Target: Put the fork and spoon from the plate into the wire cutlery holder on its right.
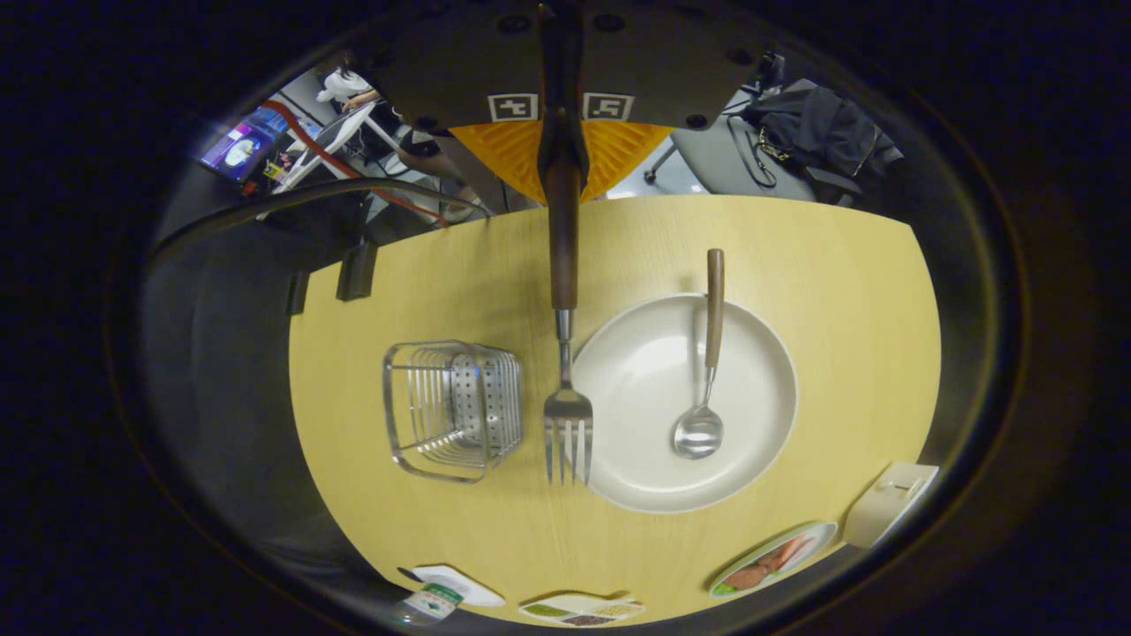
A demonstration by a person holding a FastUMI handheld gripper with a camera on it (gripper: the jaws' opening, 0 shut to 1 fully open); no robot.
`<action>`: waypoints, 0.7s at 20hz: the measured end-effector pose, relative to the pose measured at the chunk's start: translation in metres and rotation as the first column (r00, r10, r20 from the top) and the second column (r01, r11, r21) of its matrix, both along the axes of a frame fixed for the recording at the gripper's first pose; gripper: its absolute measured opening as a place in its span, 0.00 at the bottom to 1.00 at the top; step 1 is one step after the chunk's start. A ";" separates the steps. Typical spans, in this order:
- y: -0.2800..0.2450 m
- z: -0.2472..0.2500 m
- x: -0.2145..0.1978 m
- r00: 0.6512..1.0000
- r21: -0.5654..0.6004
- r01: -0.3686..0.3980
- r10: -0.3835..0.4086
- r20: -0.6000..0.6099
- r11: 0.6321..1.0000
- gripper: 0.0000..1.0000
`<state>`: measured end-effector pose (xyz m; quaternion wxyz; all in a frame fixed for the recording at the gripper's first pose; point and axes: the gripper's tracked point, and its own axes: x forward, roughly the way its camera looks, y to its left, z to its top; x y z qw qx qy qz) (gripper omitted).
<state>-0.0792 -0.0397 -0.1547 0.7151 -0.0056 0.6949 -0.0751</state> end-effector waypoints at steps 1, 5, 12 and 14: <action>-0.006 0.007 -0.005 1.000 -0.002 0.015 -0.015 -0.010 1.000 0.05; -0.031 0.019 -0.023 0.993 0.003 0.096 -0.096 -0.075 0.995 0.05; -0.054 0.005 -0.013 0.954 0.073 0.173 -0.149 -0.262 0.982 0.05; -0.055 0.001 0.001 0.945 0.104 0.182 -0.144 -0.295 0.978 0.04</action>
